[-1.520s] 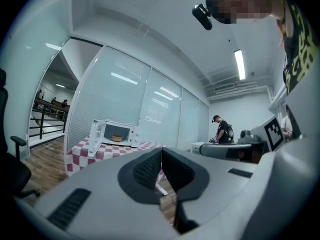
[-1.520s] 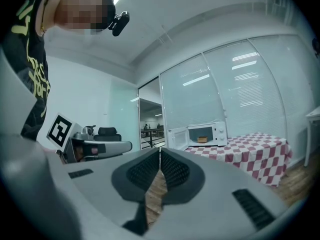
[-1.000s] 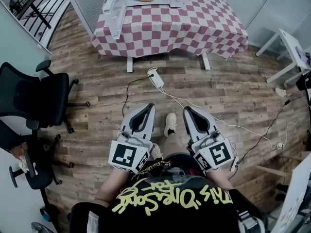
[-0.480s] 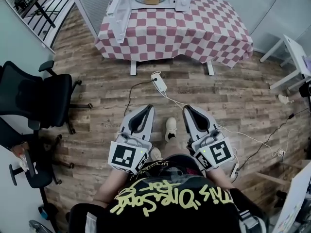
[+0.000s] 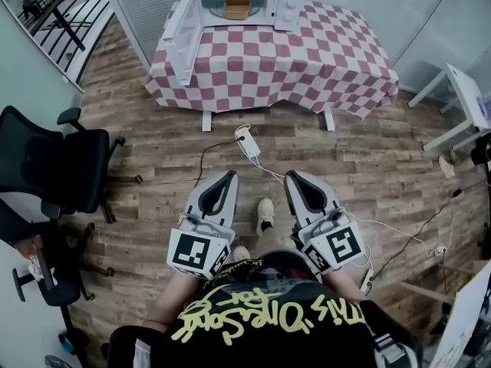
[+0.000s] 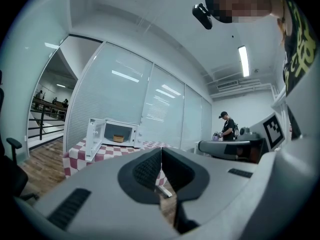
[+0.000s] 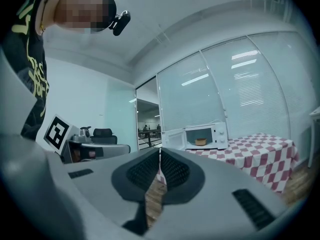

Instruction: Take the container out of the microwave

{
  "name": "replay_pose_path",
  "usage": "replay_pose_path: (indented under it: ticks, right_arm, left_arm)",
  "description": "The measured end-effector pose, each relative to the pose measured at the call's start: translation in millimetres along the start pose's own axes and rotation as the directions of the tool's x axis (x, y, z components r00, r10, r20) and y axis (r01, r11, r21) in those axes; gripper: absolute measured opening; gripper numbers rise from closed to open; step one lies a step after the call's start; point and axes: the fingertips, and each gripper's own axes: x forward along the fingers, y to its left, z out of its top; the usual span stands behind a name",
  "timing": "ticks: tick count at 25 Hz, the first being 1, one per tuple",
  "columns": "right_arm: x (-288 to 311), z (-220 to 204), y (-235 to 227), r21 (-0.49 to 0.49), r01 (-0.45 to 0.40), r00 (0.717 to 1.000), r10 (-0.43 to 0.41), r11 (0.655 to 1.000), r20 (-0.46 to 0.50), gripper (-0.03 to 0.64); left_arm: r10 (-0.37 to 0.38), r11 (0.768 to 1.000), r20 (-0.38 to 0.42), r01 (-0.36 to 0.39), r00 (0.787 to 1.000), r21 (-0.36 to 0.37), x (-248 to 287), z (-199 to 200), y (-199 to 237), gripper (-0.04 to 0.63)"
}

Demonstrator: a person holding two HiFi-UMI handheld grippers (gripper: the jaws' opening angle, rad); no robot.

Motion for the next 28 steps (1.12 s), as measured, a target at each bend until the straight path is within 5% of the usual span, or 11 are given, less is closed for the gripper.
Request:
replay_pose_path:
  ticks: [28]
  right_arm:
    - [86.7,24.5,-101.5,0.003,-0.021,1.000,0.021,1.000,-0.003,0.011]
  left_arm:
    - [0.035,0.999,0.008,-0.035,0.999,0.002,122.4,25.6,50.9,0.009]
